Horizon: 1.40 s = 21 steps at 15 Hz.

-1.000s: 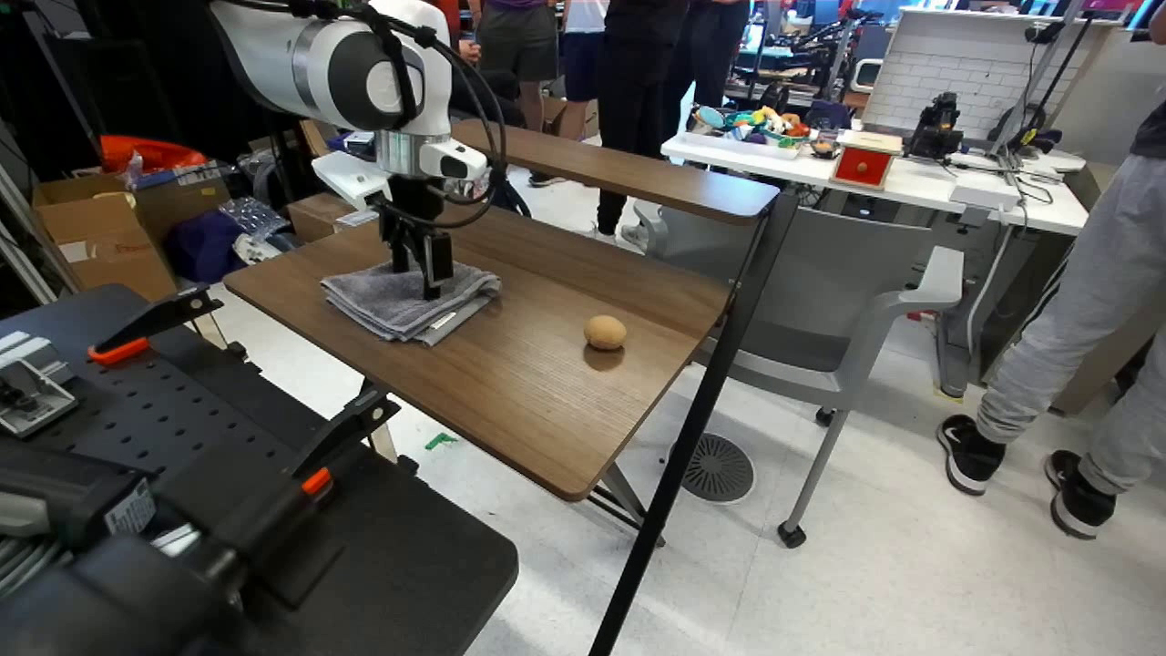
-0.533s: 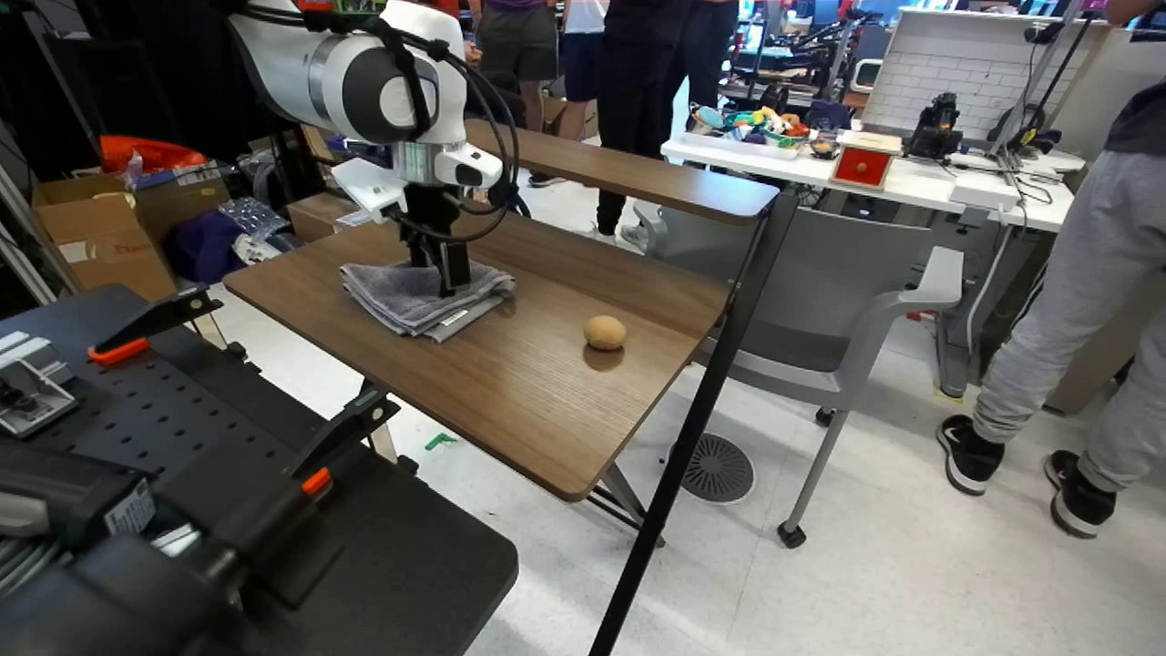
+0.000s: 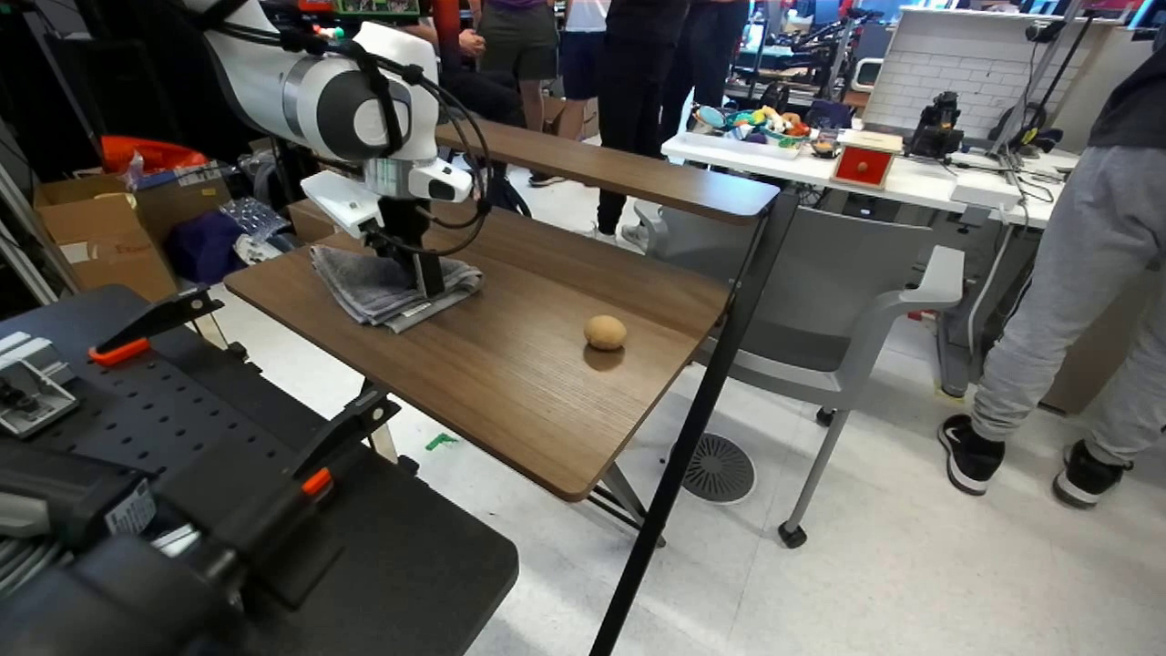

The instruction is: Wipe the table with cloth

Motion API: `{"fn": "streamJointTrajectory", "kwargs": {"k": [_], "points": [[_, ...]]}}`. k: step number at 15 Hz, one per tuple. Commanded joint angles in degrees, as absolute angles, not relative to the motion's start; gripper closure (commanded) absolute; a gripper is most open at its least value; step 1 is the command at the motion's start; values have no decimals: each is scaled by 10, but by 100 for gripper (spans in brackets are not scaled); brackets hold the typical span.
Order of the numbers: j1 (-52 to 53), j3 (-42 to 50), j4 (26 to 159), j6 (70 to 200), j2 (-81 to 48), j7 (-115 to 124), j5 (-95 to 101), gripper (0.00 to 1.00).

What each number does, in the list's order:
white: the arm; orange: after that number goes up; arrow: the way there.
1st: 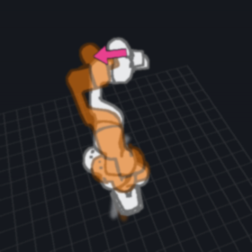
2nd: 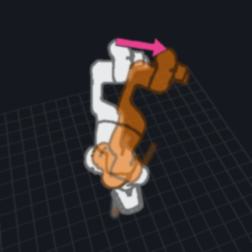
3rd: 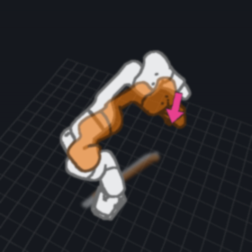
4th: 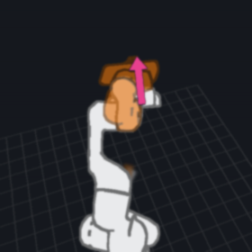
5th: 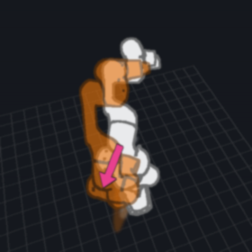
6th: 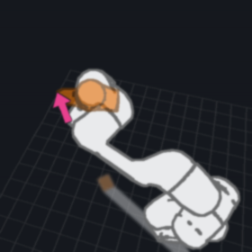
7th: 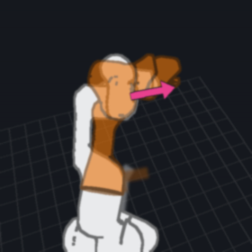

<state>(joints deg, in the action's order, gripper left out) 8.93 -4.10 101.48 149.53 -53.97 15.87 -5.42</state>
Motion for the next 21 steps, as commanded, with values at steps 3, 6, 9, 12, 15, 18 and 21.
{"fn": "streamJointTrajectory", "kwargs": {"k": [3,6,9,12,15,18,21], "points": [[101,-87,1032,1522,-572,109,-66,0],[103,-83,988,1531,-595,105,-64,0],[87,-85,891,1542,-637,114,-85,0],[65,-105,812,1557,-671,116,-127,0],[59,-109,723,1558,-721,136,-158,0],[59,-93,641,1544,-760,163,-166,0],[44,-68,558,1527,-793,205,-158,0]]}}
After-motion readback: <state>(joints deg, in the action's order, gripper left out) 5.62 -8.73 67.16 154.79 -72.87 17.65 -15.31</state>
